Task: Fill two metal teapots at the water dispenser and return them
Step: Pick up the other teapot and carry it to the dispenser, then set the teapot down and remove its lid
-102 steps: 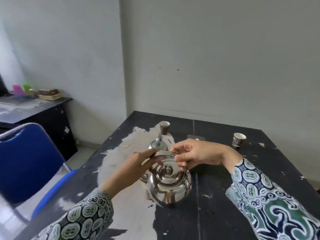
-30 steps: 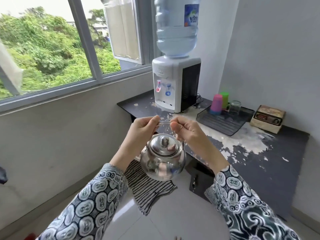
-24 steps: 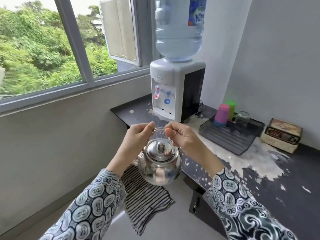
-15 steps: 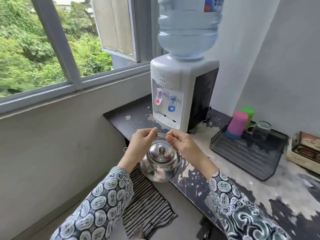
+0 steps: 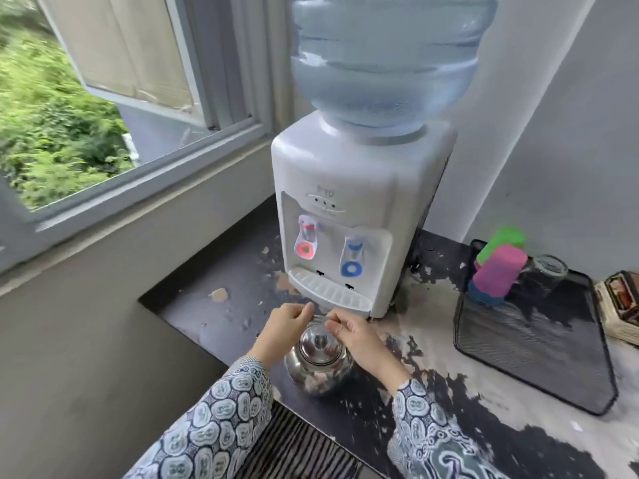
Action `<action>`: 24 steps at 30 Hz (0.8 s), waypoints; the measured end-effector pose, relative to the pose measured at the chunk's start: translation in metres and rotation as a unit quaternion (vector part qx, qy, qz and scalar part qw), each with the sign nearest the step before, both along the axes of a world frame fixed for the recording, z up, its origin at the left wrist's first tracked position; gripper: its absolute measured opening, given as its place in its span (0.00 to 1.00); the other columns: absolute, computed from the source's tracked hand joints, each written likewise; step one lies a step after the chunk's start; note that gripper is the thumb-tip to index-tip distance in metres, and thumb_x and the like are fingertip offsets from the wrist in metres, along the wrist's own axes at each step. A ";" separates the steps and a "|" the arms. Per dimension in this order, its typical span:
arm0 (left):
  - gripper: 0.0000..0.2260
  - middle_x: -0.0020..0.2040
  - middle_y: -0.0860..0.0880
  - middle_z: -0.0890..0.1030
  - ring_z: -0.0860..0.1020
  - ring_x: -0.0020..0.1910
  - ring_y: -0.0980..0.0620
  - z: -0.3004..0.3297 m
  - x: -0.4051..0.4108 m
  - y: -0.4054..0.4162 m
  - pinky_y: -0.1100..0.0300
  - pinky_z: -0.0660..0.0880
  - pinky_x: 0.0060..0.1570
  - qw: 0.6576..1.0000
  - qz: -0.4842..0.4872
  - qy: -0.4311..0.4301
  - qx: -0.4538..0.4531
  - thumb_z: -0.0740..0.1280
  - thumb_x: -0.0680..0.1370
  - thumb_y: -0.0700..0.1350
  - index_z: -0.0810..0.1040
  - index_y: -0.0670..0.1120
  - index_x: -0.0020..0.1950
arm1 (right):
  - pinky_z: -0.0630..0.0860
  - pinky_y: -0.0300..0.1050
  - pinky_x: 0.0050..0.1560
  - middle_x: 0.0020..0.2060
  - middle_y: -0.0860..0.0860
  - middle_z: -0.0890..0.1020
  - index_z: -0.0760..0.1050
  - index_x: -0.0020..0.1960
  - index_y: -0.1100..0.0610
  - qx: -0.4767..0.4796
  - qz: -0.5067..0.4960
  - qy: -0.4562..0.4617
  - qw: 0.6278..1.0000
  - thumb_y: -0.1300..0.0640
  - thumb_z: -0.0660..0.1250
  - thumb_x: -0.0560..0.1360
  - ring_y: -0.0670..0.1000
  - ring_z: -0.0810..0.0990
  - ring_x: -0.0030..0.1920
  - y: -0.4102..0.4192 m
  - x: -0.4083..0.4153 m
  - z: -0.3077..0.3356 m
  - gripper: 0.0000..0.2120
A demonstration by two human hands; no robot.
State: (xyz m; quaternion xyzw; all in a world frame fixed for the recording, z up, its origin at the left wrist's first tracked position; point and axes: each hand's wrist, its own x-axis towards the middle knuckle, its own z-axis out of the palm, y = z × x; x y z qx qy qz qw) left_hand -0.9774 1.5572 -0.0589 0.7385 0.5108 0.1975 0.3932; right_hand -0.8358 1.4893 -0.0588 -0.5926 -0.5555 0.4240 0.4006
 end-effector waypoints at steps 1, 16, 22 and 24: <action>0.20 0.22 0.52 0.65 0.59 0.19 0.58 -0.002 -0.001 0.008 0.62 0.55 0.23 1.000 -0.008 0.000 -0.003 0.58 0.79 0.51 0.65 0.45 0.29 | 0.65 0.36 0.41 0.28 0.39 0.73 0.71 0.37 0.49 -0.006 -0.010 -0.002 1.000 0.59 0.62 0.77 0.36 0.69 0.32 0.005 -0.002 -0.002 0.11; 0.15 0.30 0.48 0.71 0.68 0.31 0.58 -0.033 -0.033 0.036 0.59 0.65 0.34 0.976 -0.184 -0.062 0.101 0.54 0.72 0.51 0.70 0.42 0.33 | 0.64 0.26 0.52 0.41 0.42 0.77 0.76 0.45 0.50 0.112 -0.080 -0.223 0.965 0.51 0.63 0.73 0.38 0.69 0.45 -0.001 -0.029 -0.028 0.05; 0.05 0.42 0.53 0.70 0.65 0.43 0.58 -0.054 -0.041 0.026 0.67 0.64 0.45 0.955 -0.239 -0.032 0.174 0.62 0.68 0.43 0.68 0.46 0.43 | 0.75 0.34 0.48 0.46 0.42 0.70 0.76 0.44 0.48 0.158 -0.059 -0.355 0.919 0.50 0.65 0.71 0.44 0.69 0.50 -0.018 -0.033 -0.057 0.04; 0.11 0.48 0.54 0.69 0.66 0.48 0.57 -0.063 -0.042 0.022 0.70 0.63 0.53 0.948 -0.250 -0.012 0.197 0.64 0.67 0.42 0.68 0.47 0.47 | 0.77 0.37 0.49 0.45 0.43 0.69 0.79 0.47 0.48 0.160 -0.061 -0.378 0.910 0.52 0.64 0.72 0.45 0.70 0.51 -0.022 -0.035 -0.069 0.06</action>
